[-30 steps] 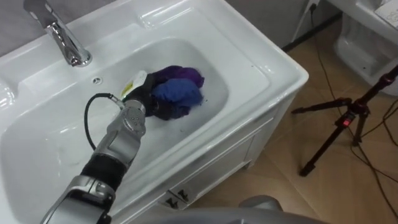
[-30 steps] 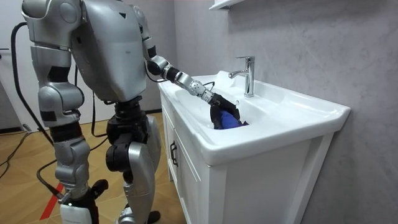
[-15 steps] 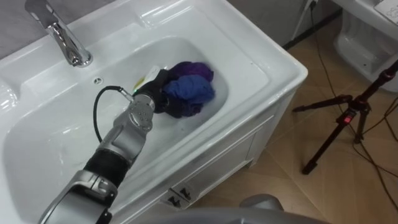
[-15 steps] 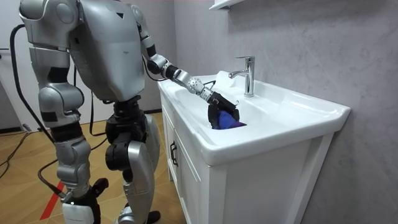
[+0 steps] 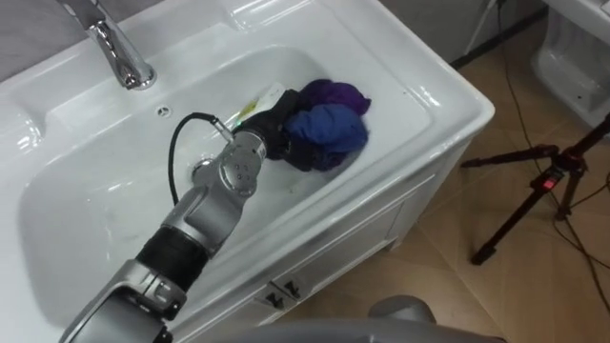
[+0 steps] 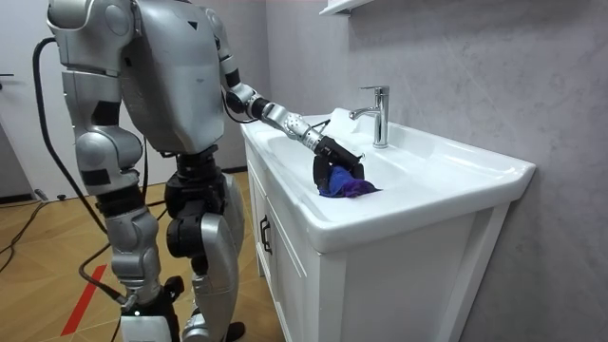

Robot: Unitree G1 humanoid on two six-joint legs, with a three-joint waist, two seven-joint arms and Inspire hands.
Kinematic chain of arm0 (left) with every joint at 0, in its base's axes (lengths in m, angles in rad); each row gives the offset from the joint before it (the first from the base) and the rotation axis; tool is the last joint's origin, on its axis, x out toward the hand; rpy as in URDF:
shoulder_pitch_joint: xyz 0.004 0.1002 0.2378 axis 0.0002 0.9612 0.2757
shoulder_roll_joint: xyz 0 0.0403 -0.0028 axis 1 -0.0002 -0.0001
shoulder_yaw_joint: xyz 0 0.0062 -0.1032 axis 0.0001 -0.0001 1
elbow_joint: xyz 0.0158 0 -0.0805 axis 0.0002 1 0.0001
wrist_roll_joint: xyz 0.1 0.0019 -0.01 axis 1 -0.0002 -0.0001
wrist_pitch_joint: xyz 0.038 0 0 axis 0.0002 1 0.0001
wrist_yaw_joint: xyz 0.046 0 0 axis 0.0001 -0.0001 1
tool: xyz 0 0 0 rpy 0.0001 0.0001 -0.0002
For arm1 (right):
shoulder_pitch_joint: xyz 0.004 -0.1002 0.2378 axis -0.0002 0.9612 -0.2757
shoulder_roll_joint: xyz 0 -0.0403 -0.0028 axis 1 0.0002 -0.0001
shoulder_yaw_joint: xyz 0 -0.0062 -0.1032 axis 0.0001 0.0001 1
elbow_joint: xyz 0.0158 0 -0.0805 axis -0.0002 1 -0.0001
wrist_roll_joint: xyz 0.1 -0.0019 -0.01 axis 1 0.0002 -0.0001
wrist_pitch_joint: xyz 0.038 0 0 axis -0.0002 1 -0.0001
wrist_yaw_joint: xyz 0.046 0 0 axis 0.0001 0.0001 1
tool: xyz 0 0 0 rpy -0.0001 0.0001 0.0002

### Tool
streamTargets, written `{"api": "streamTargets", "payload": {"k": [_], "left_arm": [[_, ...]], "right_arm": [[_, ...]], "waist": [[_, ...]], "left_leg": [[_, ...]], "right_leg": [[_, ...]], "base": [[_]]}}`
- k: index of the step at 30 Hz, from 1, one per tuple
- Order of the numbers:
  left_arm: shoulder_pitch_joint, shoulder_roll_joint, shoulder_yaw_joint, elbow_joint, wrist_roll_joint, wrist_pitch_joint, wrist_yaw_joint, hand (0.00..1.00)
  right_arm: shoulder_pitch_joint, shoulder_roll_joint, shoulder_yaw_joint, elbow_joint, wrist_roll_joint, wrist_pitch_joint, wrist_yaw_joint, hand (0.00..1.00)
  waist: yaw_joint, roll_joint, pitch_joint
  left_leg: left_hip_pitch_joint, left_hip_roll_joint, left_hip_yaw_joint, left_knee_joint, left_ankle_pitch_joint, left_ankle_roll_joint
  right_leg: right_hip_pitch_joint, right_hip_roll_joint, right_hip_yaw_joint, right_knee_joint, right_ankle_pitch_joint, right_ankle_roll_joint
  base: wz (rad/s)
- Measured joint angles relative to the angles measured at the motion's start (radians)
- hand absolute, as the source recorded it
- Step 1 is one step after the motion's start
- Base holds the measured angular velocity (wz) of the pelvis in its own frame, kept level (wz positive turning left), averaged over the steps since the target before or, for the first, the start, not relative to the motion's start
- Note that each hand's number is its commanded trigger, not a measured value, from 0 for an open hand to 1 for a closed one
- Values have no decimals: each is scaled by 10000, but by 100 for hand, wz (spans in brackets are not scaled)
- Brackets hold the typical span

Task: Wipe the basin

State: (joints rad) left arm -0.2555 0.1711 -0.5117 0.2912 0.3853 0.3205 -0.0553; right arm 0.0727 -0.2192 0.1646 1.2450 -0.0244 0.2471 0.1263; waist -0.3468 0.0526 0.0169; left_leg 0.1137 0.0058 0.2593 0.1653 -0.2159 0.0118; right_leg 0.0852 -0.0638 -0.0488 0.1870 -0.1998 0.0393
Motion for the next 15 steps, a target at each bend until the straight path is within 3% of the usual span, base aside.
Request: {"api": "streamTargets", "payload": {"k": [8,11,15], "left_arm": [[-41,96,28,547,35,-287,10,100],[-31,98,92,667,220,-336,16,100],[17,106,227,1076,389,-717,99,100]], "right_arm": [[179,85,-114,59,-38,49,200,0],[311,99,-122,-8,-30,104,189,0],[568,106,-285,-377,-309,180,198,0]], "waist": [[17,-277,7],[22,-291,10],[255,-278,6]], "left_leg": [[169,-15,46,-16,-4,6],[189,9,50,-56,-54,84],[250,75,177,-168,-55,82]], "right_leg": [[160,55,164,-16,2,2],[155,136,191,-18,1,-1],[105,236,377,-9,29,-52]], "base": [[-1],[-2],[-13]]}}
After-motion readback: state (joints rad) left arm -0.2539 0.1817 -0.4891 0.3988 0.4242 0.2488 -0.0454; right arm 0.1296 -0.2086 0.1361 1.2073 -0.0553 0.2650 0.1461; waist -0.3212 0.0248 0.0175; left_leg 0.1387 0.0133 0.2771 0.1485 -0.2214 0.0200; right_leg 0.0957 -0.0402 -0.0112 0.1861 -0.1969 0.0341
